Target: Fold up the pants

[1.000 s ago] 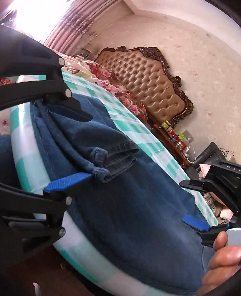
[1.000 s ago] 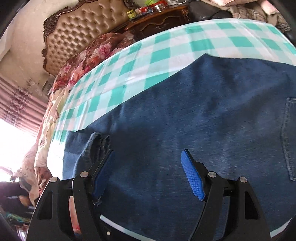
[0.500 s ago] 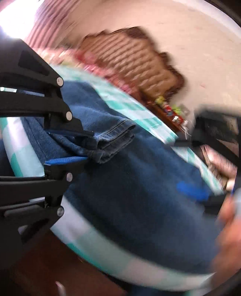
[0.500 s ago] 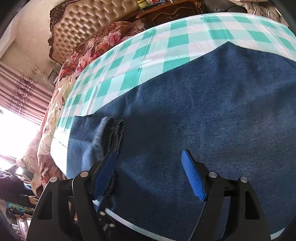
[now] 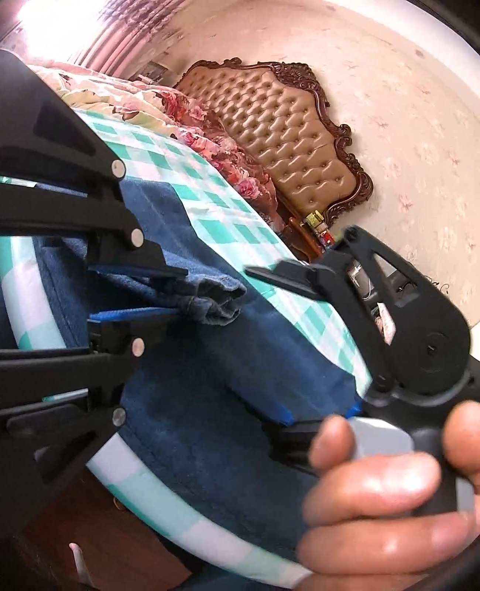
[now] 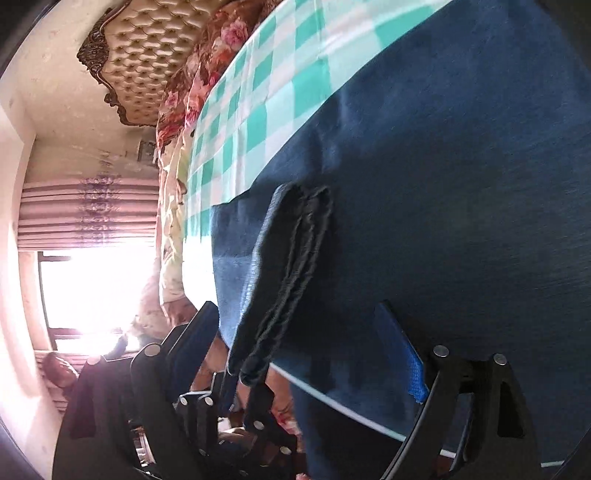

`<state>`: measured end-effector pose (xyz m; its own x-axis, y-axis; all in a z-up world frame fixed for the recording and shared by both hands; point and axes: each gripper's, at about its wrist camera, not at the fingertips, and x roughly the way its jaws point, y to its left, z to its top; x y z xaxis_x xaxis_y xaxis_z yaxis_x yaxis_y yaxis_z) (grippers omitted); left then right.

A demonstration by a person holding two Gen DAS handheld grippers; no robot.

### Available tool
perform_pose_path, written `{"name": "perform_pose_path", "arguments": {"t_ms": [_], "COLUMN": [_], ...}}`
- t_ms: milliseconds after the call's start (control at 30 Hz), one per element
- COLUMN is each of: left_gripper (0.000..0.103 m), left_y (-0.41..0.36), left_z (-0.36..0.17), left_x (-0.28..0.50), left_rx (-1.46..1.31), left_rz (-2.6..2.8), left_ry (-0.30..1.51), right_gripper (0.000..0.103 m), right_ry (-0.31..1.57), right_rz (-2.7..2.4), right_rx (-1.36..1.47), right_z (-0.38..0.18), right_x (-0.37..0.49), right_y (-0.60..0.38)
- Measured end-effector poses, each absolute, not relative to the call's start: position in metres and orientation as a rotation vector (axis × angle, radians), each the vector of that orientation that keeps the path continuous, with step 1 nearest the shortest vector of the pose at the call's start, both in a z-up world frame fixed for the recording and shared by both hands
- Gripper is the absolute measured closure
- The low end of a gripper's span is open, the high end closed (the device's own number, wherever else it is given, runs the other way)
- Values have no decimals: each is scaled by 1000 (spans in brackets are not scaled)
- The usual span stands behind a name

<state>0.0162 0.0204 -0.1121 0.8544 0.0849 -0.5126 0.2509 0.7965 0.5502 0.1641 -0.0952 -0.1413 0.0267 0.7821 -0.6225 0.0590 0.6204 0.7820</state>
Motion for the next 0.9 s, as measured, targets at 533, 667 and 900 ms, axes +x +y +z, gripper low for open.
{"name": "perform_pose_path", "arguments": {"t_ms": [533, 667, 900], "left_gripper": [89, 90, 89], "left_y": [-17, -60, -111], "left_z": [-102, -105, -143], "left_x": [-20, -18, -1], "left_rx": [616, 603, 632], "left_rz": [-132, -222, -293], "left_ry": [503, 474, 556], "right_gripper": [90, 91, 85], "right_ry": [1280, 1214, 1261], "right_rz": [644, 594, 530], "right_rx": [487, 473, 462], "right_z": [-115, -108, -148], "right_x": [196, 191, 208], "right_y": [-64, -118, -161]}}
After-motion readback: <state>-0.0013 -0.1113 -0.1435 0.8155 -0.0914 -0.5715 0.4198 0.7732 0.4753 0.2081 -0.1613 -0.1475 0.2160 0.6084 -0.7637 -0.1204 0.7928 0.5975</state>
